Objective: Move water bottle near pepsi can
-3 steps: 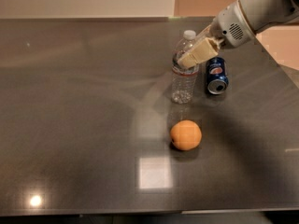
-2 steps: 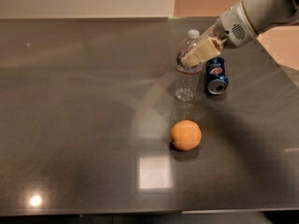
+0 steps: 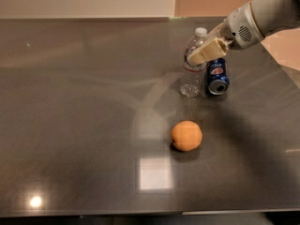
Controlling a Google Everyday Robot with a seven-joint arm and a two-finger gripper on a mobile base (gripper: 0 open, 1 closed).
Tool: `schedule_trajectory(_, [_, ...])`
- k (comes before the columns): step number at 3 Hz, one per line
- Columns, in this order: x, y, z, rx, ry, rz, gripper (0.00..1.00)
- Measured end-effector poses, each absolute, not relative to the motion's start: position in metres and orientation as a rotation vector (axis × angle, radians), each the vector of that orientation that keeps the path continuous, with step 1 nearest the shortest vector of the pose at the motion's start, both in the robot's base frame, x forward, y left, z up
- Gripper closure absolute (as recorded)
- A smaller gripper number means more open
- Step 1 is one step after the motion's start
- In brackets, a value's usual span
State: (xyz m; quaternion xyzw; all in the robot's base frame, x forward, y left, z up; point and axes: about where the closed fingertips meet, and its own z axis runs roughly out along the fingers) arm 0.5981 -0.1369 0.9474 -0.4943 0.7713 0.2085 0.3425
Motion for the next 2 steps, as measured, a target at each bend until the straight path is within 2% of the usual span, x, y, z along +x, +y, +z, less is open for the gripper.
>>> schedule_trajectory(1, [0.5985,-0.1347,0.9466,-1.289,2.006,0.546,0.00])
schedule_trajectory(2, [0.5985,-0.1346,0.9466,-1.289,2.005,0.546,0.00])
